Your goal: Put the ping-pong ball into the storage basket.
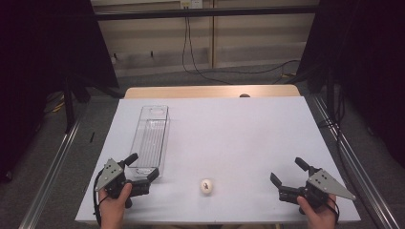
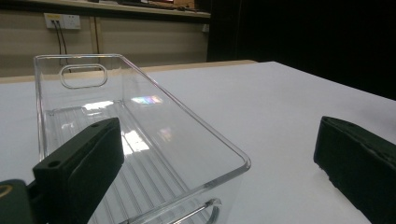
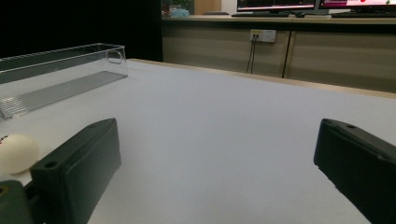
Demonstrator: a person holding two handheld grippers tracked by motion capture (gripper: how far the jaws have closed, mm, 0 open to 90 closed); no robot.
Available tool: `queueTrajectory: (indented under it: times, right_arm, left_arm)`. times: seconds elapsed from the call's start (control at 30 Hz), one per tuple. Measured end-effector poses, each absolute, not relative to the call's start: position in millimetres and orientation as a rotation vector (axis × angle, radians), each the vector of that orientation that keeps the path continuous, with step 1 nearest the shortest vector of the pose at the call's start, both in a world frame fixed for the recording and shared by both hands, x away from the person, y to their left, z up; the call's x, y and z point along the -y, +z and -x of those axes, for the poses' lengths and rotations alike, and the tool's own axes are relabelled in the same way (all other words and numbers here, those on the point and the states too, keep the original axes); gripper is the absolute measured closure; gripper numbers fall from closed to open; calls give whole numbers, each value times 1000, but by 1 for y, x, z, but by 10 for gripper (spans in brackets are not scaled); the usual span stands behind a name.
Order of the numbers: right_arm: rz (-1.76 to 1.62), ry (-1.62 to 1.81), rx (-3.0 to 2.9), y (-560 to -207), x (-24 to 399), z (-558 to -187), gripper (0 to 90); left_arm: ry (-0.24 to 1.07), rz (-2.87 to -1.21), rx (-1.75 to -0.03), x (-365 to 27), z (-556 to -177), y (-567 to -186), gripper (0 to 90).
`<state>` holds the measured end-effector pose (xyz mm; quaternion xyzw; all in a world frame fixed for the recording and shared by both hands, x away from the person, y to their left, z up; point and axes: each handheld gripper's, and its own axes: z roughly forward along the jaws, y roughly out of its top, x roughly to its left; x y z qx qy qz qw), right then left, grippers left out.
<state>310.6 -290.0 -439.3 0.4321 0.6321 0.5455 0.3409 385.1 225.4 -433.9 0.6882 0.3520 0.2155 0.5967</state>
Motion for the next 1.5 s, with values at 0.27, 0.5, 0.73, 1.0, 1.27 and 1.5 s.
queueTrajectory:
  times: [0.27, 0.5, 0.73, 1.0, 1.27, 1.5]
  right_arm:
    - [-1119, 1418, -1647, -439, 290, -310, 5]
    - [-1119, 1423, -1649, -439, 290, -310, 5]
    - [-1112, 1429, -1660, -439, 291, -310, 5]
    - [-1114, 1430, -1652, -438, 291, -310, 5]
    - [-1114, 1430, -1649, -437, 291, -309, 5]
    - [-1113, 1429, -1652, -438, 291, -310, 5]
  left_arm:
    - [498, -1601, -812, -223, -385, -431, 18]
    - [476, -1596, -811, -219, -387, -430, 17]
    - [459, -1602, -793, -214, -388, -428, 18]
    - [423, -1635, -776, -206, -388, -425, 17]
    - [403, -1633, -768, -195, -388, -423, 18]
    - [399, -1644, -758, -192, -389, -421, 18]
